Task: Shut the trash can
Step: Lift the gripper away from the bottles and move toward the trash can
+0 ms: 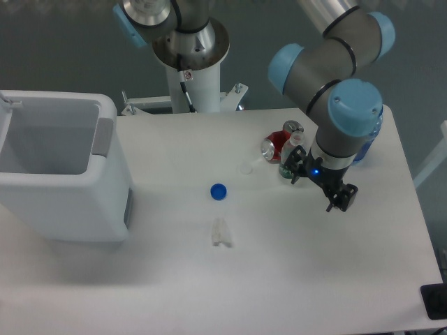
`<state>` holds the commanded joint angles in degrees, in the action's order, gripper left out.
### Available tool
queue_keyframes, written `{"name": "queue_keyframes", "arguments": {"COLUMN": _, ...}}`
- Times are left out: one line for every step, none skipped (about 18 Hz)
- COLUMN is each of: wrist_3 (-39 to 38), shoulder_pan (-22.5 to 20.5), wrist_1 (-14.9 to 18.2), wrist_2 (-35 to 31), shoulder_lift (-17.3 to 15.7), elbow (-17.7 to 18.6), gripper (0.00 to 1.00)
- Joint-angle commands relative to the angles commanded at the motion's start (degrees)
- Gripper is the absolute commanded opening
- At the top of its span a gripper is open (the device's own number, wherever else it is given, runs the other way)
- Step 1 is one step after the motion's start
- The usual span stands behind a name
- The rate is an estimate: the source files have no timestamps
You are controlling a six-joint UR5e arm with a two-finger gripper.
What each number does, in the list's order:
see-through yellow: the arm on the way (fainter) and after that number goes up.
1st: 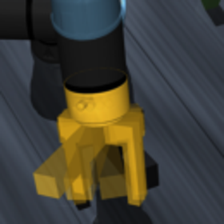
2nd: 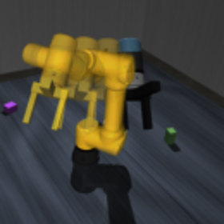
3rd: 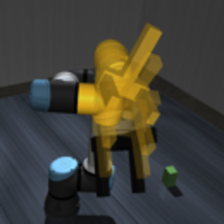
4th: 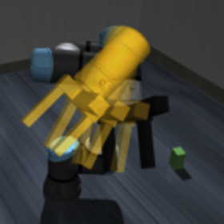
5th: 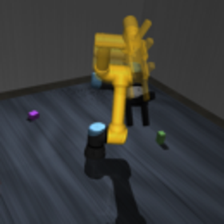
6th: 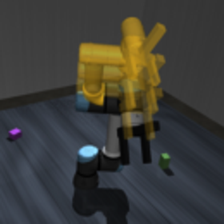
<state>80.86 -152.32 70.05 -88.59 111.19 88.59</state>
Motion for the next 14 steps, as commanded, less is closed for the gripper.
{"name": "queue_keyframes", "arguments": {"wrist_3": -0.35, "shoulder_pan": 0.0, "wrist_1": 0.0, "wrist_2": -0.17, "shoulder_lift": -0.7, "elbow": 0.7, "gripper": 1.0}}
{"name": "queue_keyframes", "arguments": {"wrist_3": -0.96, "shoulder_pan": 0.0, "wrist_1": 0.09, "wrist_2": -0.61, "shoulder_lift": -1.23, "elbow": 1.32, "gripper": 1.0}}
{"name": "queue_keyframes", "arguments": {"wrist_3": -1.4, "shoulder_pan": 0.0, "wrist_1": 0.17, "wrist_2": -1.05, "shoulder_lift": -1.93, "elbow": 2.11, "gripper": 1.0}}
{"name": "queue_keyframes", "arguments": {"wrist_3": -1.93, "shoulder_pan": 0.0, "wrist_1": 0.09, "wrist_2": -1.14, "shoulder_lift": -2.81, "elbow": 2.9, "gripper": 1.0}}
{"name": "queue_keyframes", "arguments": {"wrist_3": -2.37, "shoulder_pan": -0.09, "wrist_1": 0.17, "wrist_2": -0.97, "shoulder_lift": -3.6, "elbow": 3.08, "gripper": 1.0}}
{"name": "queue_keyframes", "arguments": {"wrist_3": -2.64, "shoulder_pan": -0.09, "wrist_1": 0.44, "wrist_2": -0.62, "shoulder_lift": -4.04, "elbow": 3.17, "gripper": 1.0}}
{"name": "queue_keyframes", "arguments": {"wrist_3": -3.25, "shoulder_pan": -0.09, "wrist_1": 0.7, "wrist_2": -0.53, "shoulder_lift": -4.4, "elbow": 3.35, "gripper": 1.0}}
{"name": "queue_keyframes", "arguments": {"wrist_3": -4.56, "shoulder_pan": 0.0, "wrist_1": 0.62, "wrist_2": -0.44, "shoulder_lift": -4.92, "elbow": 3.7, "gripper": 1.0}}
{"name": "queue_keyframes", "arguments": {"wrist_3": -6.66, "shoulder_pan": 0.09, "wrist_1": 0.62, "wrist_2": -0.01, "shoulder_lift": -5.45, "elbow": 3.79, "gripper": 1.0}}
{"name": "queue_keyframes", "arguments": {"wrist_3": -8.86, "shoulder_pan": 0.09, "wrist_1": 0.62, "wrist_2": 1.65, "shoulder_lift": -6.06, "elbow": 3.7, "gripper": 0.91}}
{"name": "queue_keyframes", "arguments": {"wrist_3": -10.62, "shoulder_pan": 0.09, "wrist_1": 0.62, "wrist_2": 4.02, "shoulder_lift": -6.77, "elbow": 3.79, "gripper": 0.8}}
{"name": "queue_keyframes", "arguments": {"wrist_3": -11.77, "shoulder_pan": 0.18, "wrist_1": 0.7, "wrist_2": 5.61, "shoulder_lift": -7.9, "elbow": 3.79, "gripper": 0.69}}
{"name": "queue_keyframes", "arguments": {"wrist_3": -12.56, "shoulder_pan": 0.26, "wrist_1": 0.7, "wrist_2": 6.58, "shoulder_lift": -8.87, "elbow": 3.96, "gripper": 0.56}}
{"name": "queue_keyframes", "arguments": {"wrist_3": -13.61, "shoulder_pan": 0.61, "wrist_1": 0.79, "wrist_2": 7.46, "shoulder_lift": -9.84, "elbow": 4.4, "gripper": 0.41}}
